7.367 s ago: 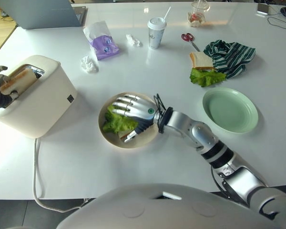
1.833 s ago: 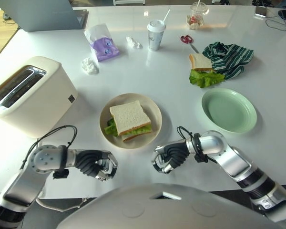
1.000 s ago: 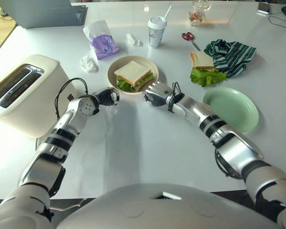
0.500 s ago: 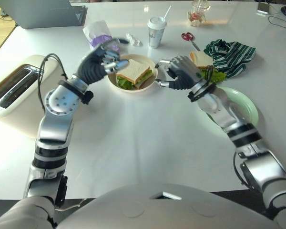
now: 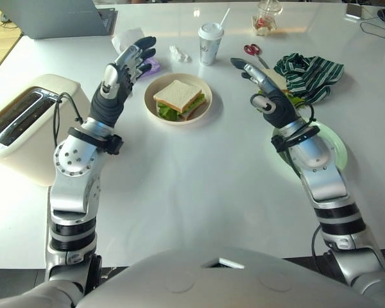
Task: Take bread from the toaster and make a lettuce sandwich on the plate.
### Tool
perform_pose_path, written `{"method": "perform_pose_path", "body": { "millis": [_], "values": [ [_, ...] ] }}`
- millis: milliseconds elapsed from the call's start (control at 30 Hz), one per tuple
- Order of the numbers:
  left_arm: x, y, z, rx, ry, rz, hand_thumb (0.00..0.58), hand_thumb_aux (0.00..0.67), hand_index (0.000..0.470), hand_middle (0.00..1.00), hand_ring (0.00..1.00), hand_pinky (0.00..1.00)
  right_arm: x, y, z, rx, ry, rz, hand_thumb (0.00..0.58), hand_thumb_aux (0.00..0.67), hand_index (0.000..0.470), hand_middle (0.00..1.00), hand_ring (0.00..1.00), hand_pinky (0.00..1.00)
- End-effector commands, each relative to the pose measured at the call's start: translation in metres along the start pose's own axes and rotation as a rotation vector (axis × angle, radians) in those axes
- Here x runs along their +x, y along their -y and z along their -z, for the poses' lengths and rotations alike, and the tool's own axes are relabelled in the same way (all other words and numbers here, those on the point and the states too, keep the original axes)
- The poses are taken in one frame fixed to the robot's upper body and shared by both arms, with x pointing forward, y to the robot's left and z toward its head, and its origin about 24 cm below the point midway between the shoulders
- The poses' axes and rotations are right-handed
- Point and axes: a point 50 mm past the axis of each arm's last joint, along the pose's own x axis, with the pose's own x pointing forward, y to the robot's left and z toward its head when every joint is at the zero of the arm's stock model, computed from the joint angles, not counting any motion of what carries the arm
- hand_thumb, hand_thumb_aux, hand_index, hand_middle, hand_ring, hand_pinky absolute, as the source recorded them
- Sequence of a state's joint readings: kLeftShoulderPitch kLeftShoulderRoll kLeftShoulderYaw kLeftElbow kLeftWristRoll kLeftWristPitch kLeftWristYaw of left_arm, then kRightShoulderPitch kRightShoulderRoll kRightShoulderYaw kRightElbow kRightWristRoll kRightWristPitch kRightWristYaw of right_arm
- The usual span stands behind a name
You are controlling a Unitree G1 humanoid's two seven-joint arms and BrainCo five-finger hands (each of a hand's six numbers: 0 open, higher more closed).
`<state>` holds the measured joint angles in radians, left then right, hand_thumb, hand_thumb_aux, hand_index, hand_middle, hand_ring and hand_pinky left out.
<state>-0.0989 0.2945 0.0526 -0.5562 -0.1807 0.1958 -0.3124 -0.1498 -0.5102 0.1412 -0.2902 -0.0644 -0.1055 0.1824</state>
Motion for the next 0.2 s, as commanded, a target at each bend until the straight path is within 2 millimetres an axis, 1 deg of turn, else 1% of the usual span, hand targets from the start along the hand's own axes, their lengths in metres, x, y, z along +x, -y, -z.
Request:
{"method": "perform_pose_path", "body": {
  "millis": [33, 133, 200],
  "values": [
    [-0.001, 0.001, 0.003, -0.01, -0.003, -0.03, 0.0, 0.0, 0.0, 0.0, 0.0, 0.0, 0.001, 0.001, -0.004, 0.038, -0.026, 0.054, 0.0, 0.0, 0.0, 0.0, 0.0, 0.0],
    [0.0, 0.0, 0.01, -0.01, -0.058, -0.082, 0.0, 0.0, 0.0, 0.0, 0.0, 0.0, 0.005, 0.001, -0.009, 0.108, -0.066, 0.173, 0.0, 0.0, 0.0, 0.0, 0.0, 0.0],
    [0.003, -0.001, 0.017, -0.033, -0.113, -0.135, 0.0, 0.0, 0.0, 0.0, 0.0, 0.0, 0.007, -0.003, -0.011, 0.159, -0.106, 0.233, 0.0, 0.0, 0.0, 0.0, 0.0, 0.0]
  ]
}}
